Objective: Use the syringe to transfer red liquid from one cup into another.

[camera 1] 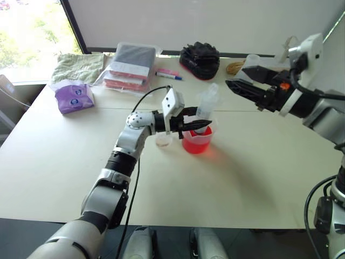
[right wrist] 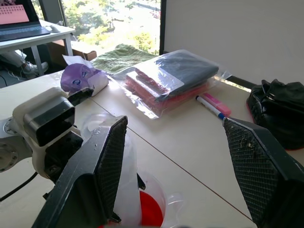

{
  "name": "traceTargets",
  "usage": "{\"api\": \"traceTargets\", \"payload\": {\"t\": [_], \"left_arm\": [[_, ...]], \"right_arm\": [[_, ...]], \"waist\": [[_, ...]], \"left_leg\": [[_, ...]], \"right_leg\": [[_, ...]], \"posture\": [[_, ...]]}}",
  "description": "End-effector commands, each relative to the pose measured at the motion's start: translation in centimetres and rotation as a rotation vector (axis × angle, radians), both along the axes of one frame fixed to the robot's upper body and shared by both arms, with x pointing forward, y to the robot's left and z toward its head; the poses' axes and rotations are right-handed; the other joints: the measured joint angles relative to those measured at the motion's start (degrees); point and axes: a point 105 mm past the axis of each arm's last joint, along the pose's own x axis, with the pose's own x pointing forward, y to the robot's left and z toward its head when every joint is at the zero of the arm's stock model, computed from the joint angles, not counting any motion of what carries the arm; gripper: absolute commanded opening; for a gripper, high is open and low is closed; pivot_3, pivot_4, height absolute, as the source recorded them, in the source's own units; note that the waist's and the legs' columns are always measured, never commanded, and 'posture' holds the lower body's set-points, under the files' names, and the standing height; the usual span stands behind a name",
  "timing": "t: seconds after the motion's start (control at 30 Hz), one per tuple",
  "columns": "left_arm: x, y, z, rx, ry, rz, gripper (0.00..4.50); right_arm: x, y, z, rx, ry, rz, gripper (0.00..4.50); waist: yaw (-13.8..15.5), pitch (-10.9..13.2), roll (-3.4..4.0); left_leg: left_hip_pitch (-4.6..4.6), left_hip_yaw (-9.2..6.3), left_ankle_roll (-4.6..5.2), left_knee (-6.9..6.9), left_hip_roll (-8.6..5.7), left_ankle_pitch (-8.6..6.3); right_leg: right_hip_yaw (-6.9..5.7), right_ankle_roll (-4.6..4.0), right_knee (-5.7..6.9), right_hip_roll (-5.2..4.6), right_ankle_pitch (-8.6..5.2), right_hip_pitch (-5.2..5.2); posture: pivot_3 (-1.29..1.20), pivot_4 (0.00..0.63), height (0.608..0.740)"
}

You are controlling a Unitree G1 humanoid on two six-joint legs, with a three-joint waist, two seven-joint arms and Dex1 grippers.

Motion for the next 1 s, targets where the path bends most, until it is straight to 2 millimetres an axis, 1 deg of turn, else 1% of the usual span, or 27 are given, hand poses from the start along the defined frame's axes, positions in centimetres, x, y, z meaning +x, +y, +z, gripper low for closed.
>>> {"api": "traceTargets", "payload": {"t": [0.03,0.17,0.37,0.5,0.7,0.87,1.0], "left_arm": [[0.2,-0.3,1.3,-0.02,-0.064,0.007,1.51],[0.4,-0.2,1.1,-0.019,-0.062,0.016,1.51],[0.4,-0.2,1.3,-0.022,-0.071,0.014,1.51],[0.3,-0.1,1.5,-0.025,-0.072,0.011,1.51],[0.2,-0.2,1.8,-0.038,-0.071,0.006,1.51],[-0.2,-0.2,2.3,-0.056,-0.058,-0.017,1.51],[-0.5,-0.2,2.1,-0.046,-0.058,-0.029,1.51]], "right_arm": [[-0.9,0.5,1.2,-0.009,-0.055,0.015,3.33],[-1.2,1.0,0.6,-0.016,-0.036,0.042,3.33],[-0.8,2.4,-0.5,-0.011,-0.019,0.035,3.33],[0.0,2.3,-1.2,-0.022,-0.007,-0.004,3.33],[0.4,2.4,-1.7,-0.04,-0.002,-0.015,3.33],[0.7,2.3,-1.8,-0.044,-0.004,-0.031,3.33],[1.1,2.5,-2.0,-0.034,-0.007,-0.033,3.33]], "waist": [[0.0,0.0,0.0],[0.0,0.0,0.0],[-0.1,0.0,0.0],[-0.1,0.0,0.0],[0.0,0.0,0.0],[-0.1,0.0,0.0],[-0.1,0.0,0.0]], "left_leg": [[0.0,0.0,0.0,0.0,0.0,0.0],[0.0,0.0,0.01,0.0,0.01,-0.01],[0.0,-0.01,0.02,0.0,0.01,-0.01],[0.0,-0.01,0.02,0.0,0.02,-0.01],[-0.01,-0.01,0.02,0.0,0.02,-0.01],[-0.01,-0.01,0.02,-0.01,0.02,-0.01],[-0.01,-0.01,0.02,-0.01,0.02,-0.01]], "right_leg": [[0.0,0.0,0.0,0.0,0.0,0.0],[0.0,0.0,0.0,0.0,0.0,0.0],[0.0,0.0,0.0,0.0,0.0,0.0],[0.0,0.0,0.0,0.01,0.0,0.0],[0.0,0.0,-0.01,0.01,0.0,0.0],[-0.01,0.0,-0.03,0.02,0.0,0.0],[-0.01,0.0,-0.03,0.03,0.0,0.0]], "posture": [[0.0,0.15,0.74],[0.0,0.15,0.74],[0.0,0.15,0.74],[0.0,0.15,0.74],[0.0,0.15,0.74],[0.0,0.15,0.74],[0.0,0.15,0.74]]}}
